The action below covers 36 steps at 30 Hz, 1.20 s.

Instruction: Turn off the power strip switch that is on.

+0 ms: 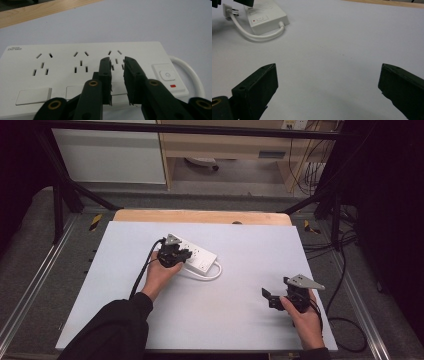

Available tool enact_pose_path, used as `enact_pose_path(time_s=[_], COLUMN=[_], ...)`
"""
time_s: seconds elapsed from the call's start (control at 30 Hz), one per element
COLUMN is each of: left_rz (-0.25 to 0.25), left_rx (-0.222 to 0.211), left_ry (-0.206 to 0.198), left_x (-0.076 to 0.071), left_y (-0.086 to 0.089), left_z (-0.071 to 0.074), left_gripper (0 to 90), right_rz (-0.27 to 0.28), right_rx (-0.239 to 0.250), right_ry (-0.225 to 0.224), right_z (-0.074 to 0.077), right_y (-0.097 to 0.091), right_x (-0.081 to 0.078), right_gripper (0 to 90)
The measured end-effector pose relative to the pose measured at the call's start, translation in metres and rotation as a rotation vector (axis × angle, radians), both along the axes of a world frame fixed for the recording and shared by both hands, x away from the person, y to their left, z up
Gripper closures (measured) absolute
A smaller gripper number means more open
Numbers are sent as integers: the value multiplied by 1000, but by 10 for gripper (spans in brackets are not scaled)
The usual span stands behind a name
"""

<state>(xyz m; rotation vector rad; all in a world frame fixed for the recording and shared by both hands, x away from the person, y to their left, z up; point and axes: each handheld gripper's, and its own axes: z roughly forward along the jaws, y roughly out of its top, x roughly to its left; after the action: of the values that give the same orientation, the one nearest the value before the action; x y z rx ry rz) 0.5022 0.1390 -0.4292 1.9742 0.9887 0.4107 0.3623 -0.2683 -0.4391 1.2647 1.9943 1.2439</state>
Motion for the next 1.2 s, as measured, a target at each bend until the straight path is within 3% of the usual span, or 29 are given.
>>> enact_pose_path(time_s=[0.37,0.63,0.9,1.2], left_rz=[-2,1,-7,-27], left_rx=[-16,-23,-30,-39], left_ry=[-5,-11,-16,-13], left_x=[0,0,-2,-4], left_y=[0,0,0,-2], left_z=[2,4,7,11], left_gripper=[683,547,491,345], right_rz=[-1,-1,-1,-2], right_rx=[0,0,0,4], right_ry=[0,0,1,1], right_z=[0,0,0,0], right_y=[0,0,0,0], right_x=[0,0,0,0], right_gripper=[31,31,31,30])
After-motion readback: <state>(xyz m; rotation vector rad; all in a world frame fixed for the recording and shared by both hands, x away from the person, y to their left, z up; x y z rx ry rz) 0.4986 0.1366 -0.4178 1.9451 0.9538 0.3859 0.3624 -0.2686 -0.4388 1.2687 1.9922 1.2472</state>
